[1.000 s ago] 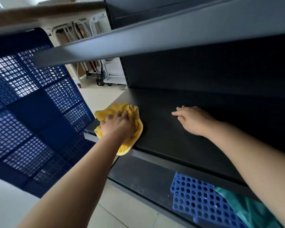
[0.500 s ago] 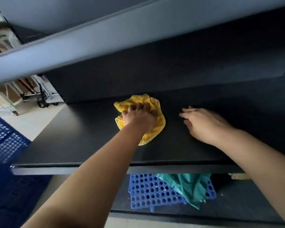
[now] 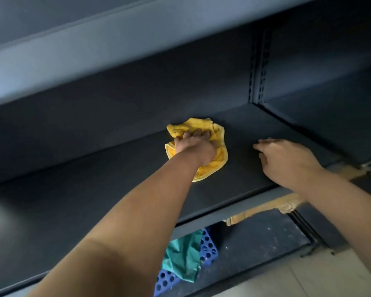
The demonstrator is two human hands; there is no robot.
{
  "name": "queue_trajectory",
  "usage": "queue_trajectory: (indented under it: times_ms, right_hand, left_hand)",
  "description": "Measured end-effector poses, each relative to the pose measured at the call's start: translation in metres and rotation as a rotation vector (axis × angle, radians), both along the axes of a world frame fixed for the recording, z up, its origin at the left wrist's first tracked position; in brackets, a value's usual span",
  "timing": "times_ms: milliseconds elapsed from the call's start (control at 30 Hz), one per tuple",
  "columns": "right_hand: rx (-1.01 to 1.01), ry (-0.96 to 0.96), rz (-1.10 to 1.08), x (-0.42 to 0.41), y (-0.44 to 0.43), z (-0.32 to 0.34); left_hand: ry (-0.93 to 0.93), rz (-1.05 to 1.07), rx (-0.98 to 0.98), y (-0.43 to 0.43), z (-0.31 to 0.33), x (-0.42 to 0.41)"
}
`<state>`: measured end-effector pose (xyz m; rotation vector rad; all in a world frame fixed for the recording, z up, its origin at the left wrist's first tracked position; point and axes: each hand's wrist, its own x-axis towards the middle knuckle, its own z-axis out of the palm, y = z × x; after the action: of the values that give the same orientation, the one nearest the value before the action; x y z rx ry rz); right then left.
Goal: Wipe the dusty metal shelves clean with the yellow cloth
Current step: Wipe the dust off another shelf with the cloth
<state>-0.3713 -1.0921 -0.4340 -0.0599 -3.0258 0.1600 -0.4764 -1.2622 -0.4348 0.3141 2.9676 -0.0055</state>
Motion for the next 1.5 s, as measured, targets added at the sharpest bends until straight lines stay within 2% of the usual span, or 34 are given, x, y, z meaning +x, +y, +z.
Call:
queue_trajectory:
  times_ms: [233, 400, 567, 800, 1000, 1133, 1400, 1500]
  right_hand:
    - [-0.006, -0.035, -0.150, 0.016, 0.027, -0.003]
    - [-0.027, -0.012, -0.160, 0.022, 0.031, -0.002]
    - [-0.047, 0.019, -0.119, 0.022, 0.025, 0.000]
    - [-0.036, 0.104, -0.097, 0.010, 0.031, -0.007]
    - [0.021, 0.164, -0.088, -0.013, 0.052, -0.014]
    - [-0.040, 0.158, -0.122, -0.031, 0.073, -0.013]
    - [-0.170, 0.117, -0.112, -0.037, 0.095, -0.010]
    - [-0.196, 0.074, -0.115, -0.030, 0.101, -0.002]
  left_hand:
    - [0.028, -0.312, 0.079, 0.052, -0.003, 0.022]
    - [0.077, -0.461, 0.162, 0.031, -0.005, 0.051]
    - [0.022, -0.569, 0.154, -0.009, 0.001, 0.071]
    - [0.063, -0.352, 0.152, -0.030, 0.001, 0.037]
    - [0.067, -0.153, 0.117, 0.039, 0.002, -0.007]
    - [0.108, -0.075, 0.173, 0.086, 0.003, -0.017]
    - [0.161, 0.076, 0.187, 0.108, 0.000, -0.018]
    - [0.152, 0.042, 0.165, 0.126, 0.003, -0.002]
